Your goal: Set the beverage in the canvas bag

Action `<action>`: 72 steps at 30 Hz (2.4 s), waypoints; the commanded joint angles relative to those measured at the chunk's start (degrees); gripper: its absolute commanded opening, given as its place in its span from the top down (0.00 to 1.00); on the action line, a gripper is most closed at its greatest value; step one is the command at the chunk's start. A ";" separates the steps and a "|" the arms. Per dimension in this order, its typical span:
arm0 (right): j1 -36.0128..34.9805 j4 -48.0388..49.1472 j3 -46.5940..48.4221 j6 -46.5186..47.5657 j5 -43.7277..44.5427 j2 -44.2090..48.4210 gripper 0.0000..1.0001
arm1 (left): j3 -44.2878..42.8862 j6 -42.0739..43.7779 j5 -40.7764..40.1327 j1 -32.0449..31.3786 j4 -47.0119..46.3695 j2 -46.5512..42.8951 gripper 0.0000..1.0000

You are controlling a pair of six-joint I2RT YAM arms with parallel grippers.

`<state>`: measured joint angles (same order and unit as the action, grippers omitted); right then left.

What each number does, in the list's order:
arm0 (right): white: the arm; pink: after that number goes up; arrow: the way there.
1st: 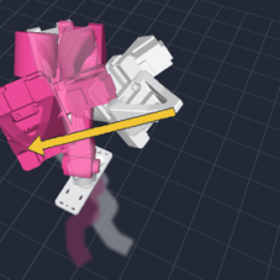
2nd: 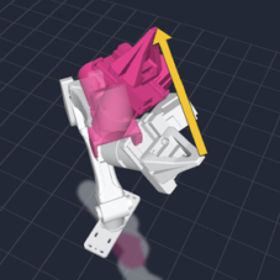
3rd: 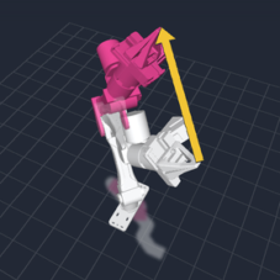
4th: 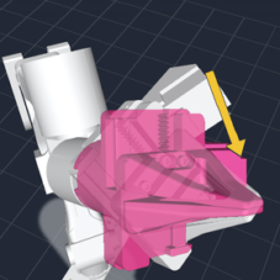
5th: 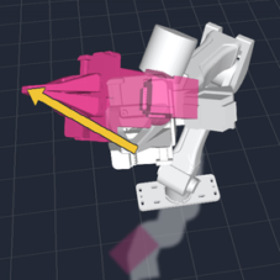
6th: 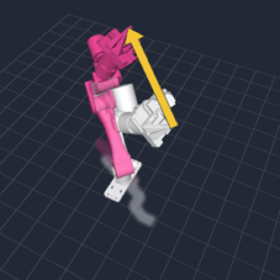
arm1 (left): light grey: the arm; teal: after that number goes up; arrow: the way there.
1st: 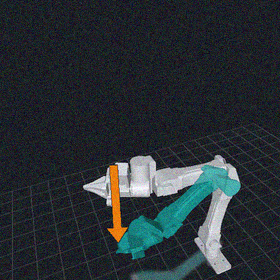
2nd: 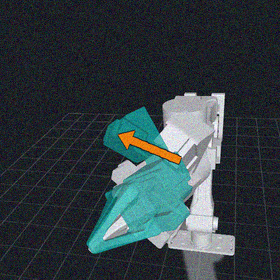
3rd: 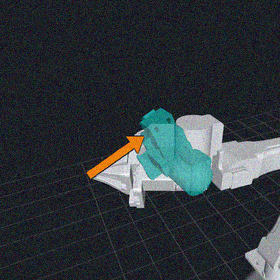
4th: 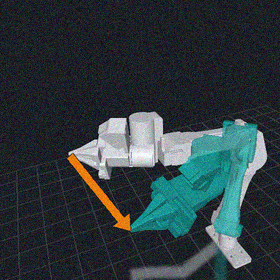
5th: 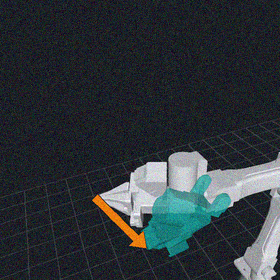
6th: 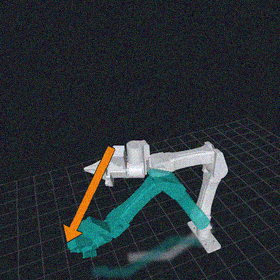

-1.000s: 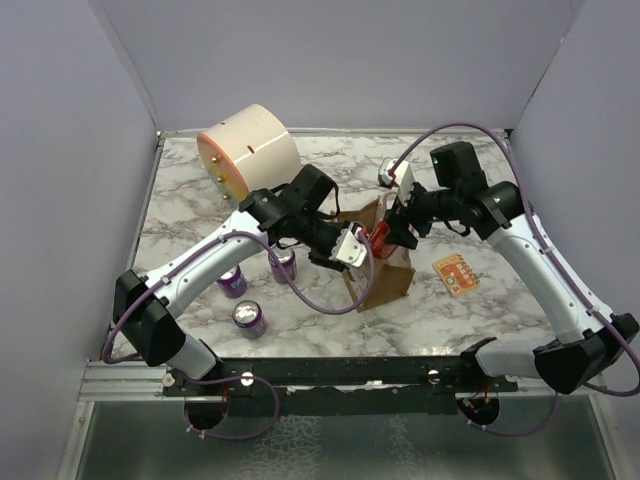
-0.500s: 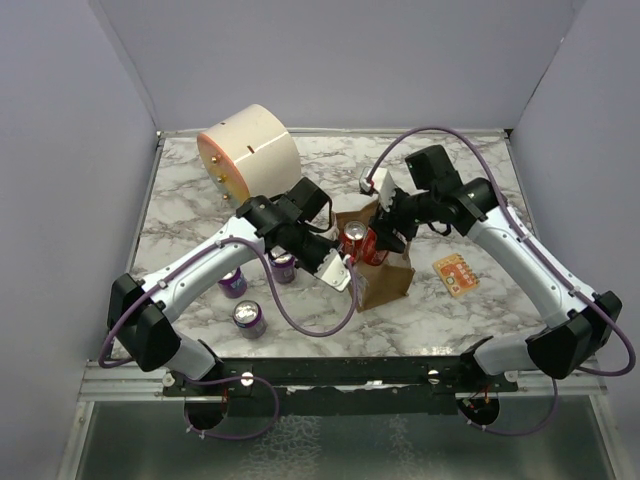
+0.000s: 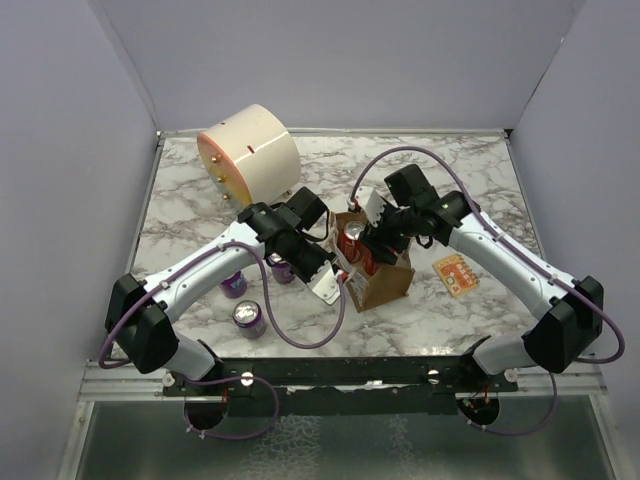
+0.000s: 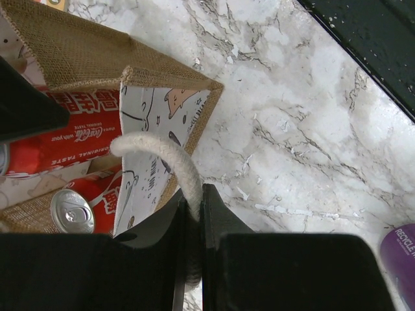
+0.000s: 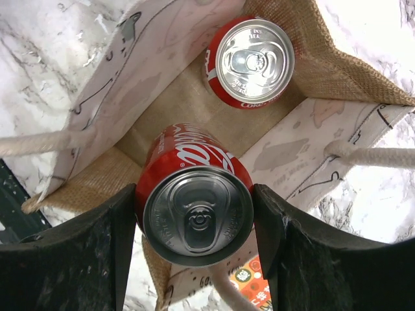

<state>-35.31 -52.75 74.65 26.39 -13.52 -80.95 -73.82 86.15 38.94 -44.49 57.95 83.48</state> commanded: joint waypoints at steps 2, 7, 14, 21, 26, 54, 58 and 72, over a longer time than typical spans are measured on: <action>-1.15 11.04 -1.75 -2.97 3.49 -0.51 0.89 | 0.74 3.31 -0.34 -0.32 0.81 -1.28 0.92; -1.34 15.74 -4.46 -5.20 4.09 -0.92 0.89 | 2.55 5.22 -0.48 -0.29 0.35 -1.40 0.92; -1.36 19.49 -6.69 -7.29 3.03 -2.32 0.89 | 3.21 5.53 -0.09 -0.31 -0.43 -1.51 0.92; -2.03 21.05 -8.19 -8.39 5.50 -3.50 0.88 | 3.47 4.66 -0.43 -0.12 -1.14 -1.64 0.92; -2.29 21.87 -8.56 -9.87 5.51 -4.55 0.86 | 4.13 4.96 -0.62 -0.13 -1.58 -1.66 0.91; -4.06 22.14 -9.72 -13.12 4.60 -8.24 0.54 | 3.61 4.83 -1.84 -0.14 -1.93 0.48 0.91; -4.06 21.15 -8.89 -13.45 2.46 -8.06 0.45 | 3.32 4.76 -2.02 -0.11 -1.77 0.82 0.91; -4.06 18.46 -5.51 -13.34 -1.39 -8.41 0.17 | 3.08 4.46 -2.75 -0.14 -1.83 0.90 0.91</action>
<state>-39.03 -33.50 66.19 13.54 -12.32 -88.62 -69.52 90.17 36.56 -44.49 55.00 83.92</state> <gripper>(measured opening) 0.816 0.118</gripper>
